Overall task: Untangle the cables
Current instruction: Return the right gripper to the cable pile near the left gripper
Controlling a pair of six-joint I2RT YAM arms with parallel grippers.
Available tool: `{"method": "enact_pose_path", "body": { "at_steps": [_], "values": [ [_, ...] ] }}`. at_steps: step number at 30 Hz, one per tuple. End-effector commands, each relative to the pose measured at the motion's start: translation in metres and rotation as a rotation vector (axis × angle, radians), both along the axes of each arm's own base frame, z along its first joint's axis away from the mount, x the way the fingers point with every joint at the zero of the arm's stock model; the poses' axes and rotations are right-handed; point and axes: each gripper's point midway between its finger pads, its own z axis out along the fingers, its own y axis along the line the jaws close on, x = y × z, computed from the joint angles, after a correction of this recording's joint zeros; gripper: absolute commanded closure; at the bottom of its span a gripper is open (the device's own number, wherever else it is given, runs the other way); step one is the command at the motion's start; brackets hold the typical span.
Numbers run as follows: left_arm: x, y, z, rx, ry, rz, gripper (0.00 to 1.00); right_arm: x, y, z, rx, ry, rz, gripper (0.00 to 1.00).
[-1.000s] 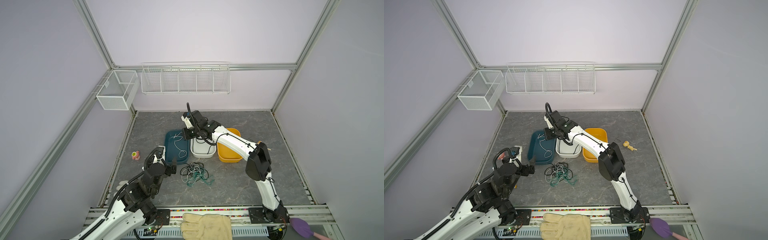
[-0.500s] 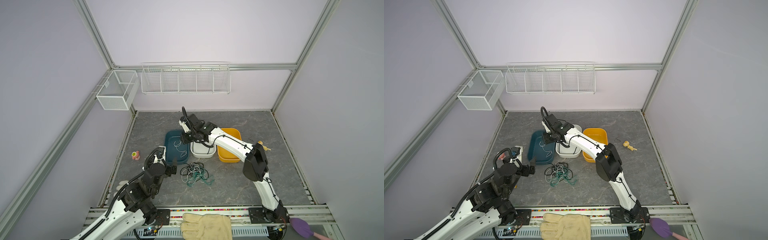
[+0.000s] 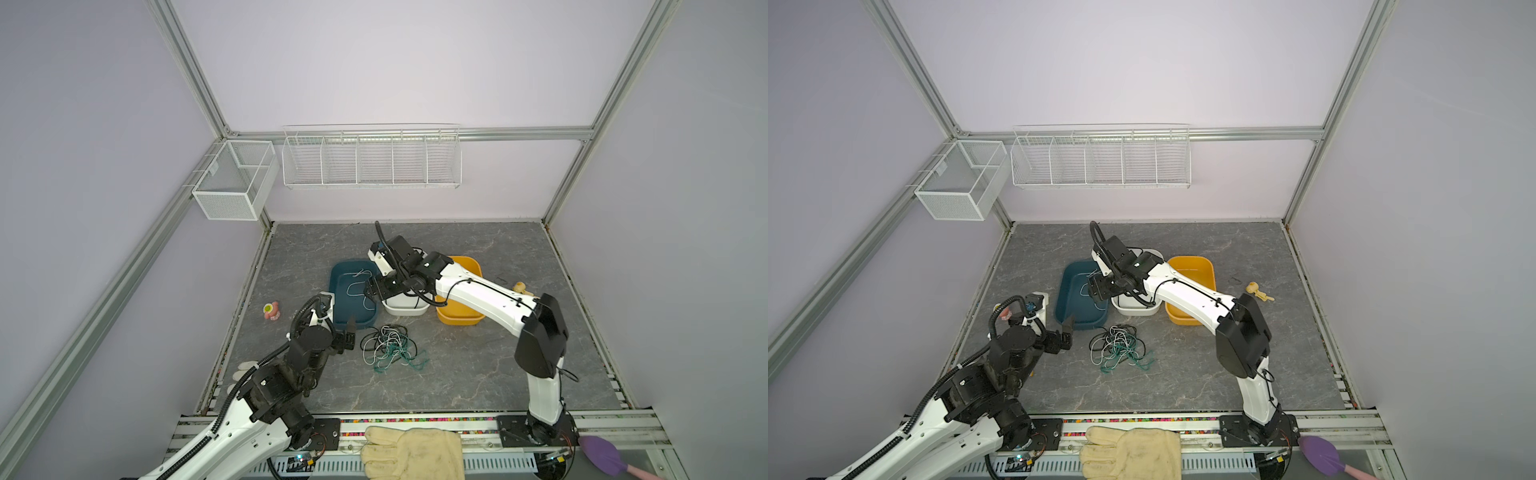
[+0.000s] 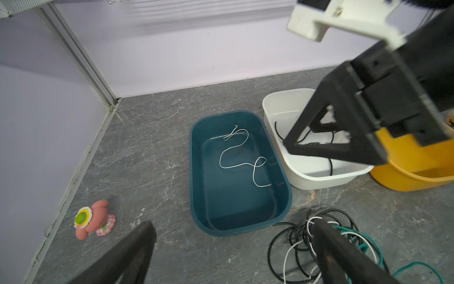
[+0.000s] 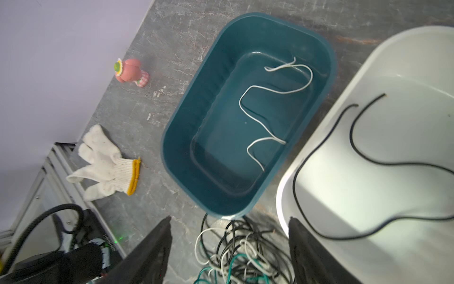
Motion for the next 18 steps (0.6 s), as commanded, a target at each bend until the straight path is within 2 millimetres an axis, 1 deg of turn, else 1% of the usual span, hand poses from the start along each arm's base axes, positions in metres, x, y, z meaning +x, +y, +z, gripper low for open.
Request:
{"method": "enact_pose_path", "body": {
  "at_steps": [1, 4, 6, 9, 11, 15, 18],
  "values": [
    [-0.001, -0.004, -0.004, 0.011, 0.011, -0.026, 0.01, -0.018, -0.014, 0.02, 0.055, -0.03, 0.01, 0.16],
    [-0.001, -0.007, -0.007, 0.017, 0.02, -0.037, 0.01, -0.036, -0.032, 0.015, 0.063, -0.016, 0.01, 0.14],
    [-0.002, -0.009, -0.009, 0.023, 0.031, -0.053, 0.01, -0.05, -0.043, 0.008, 0.059, -0.008, 0.02, 0.14],
    [-0.003, -0.014, -0.014, 0.038, 0.049, -0.08, 0.01, -0.064, -0.057, -0.004, 0.048, -0.005, 0.036, 0.14],
    [-0.003, -0.019, -0.018, 0.054, 0.062, -0.105, 0.01, -0.07, -0.065, -0.013, 0.033, -0.005, 0.042, 0.14],
    [-0.004, -0.028, -0.026, 0.085, 0.091, -0.156, 0.01, -0.084, -0.075, -0.027, 0.007, 0.006, 0.087, 0.15],
    [-0.003, -0.034, -0.03, 0.101, 0.107, -0.179, 0.01, -0.092, -0.075, -0.036, 0.021, 0.02, 0.116, 0.17]
  ]
}}
